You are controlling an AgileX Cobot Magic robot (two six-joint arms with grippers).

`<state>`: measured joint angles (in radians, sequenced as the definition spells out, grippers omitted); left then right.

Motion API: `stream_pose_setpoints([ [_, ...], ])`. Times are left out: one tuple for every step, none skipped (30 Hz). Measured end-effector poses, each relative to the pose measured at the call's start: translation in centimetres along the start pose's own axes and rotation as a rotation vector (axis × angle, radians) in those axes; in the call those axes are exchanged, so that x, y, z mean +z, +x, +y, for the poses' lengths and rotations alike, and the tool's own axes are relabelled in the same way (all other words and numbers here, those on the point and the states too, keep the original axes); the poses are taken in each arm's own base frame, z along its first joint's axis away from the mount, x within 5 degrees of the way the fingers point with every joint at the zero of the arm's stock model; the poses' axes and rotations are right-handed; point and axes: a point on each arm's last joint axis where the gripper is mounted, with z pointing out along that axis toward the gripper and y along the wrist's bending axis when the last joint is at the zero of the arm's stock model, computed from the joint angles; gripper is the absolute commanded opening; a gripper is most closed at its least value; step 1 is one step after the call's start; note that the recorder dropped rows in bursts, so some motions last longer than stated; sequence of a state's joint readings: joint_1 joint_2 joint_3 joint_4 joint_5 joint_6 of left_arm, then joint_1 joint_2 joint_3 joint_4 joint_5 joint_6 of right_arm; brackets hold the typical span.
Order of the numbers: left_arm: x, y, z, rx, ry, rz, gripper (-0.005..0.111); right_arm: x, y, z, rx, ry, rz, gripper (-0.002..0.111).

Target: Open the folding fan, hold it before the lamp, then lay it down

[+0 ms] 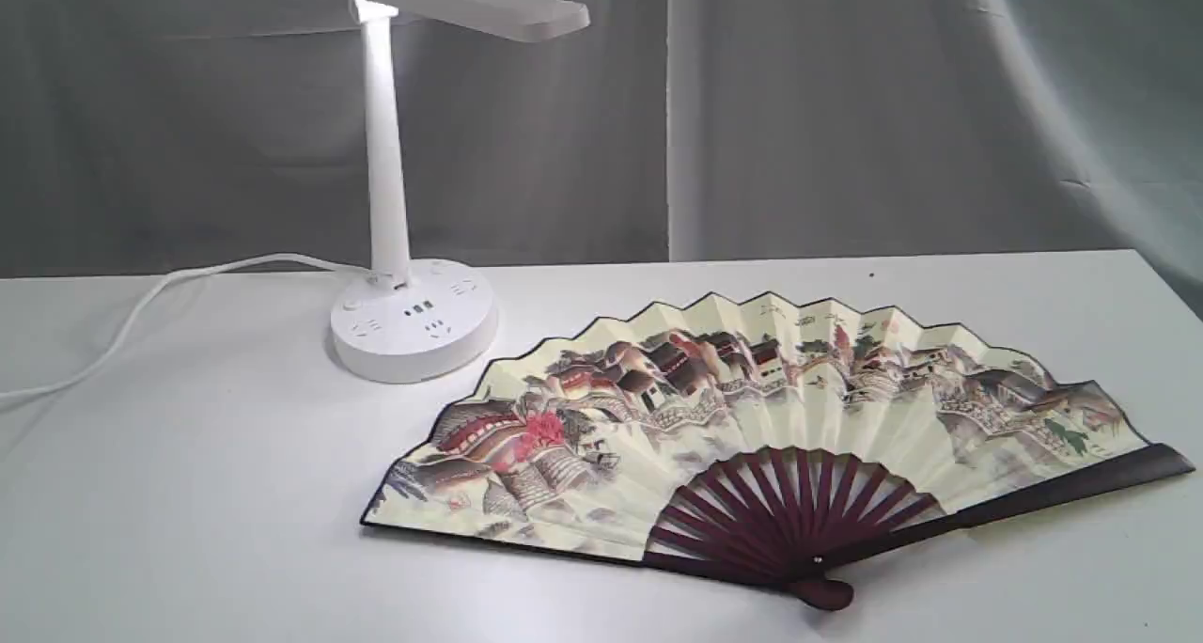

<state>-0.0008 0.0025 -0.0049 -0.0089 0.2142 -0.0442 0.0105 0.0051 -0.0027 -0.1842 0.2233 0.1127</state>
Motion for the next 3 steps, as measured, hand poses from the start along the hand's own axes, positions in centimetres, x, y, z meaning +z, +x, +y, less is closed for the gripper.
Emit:
stream_pose_setpoints([
  [0.0, 0.0, 0.0, 0.0, 0.0, 0.0, 0.0, 0.0, 0.0, 0.0, 0.0, 0.0, 0.0, 0.0],
  [0.0, 0.0, 0.0, 0.0, 0.0, 0.0, 0.0, 0.0, 0.0, 0.0, 0.0, 0.0, 0.0, 0.0],
  [0.0, 0.0, 0.0, 0.0, 0.0, 0.0, 0.0, 0.0, 0.0, 0.0, 0.0, 0.0, 0.0, 0.0],
])
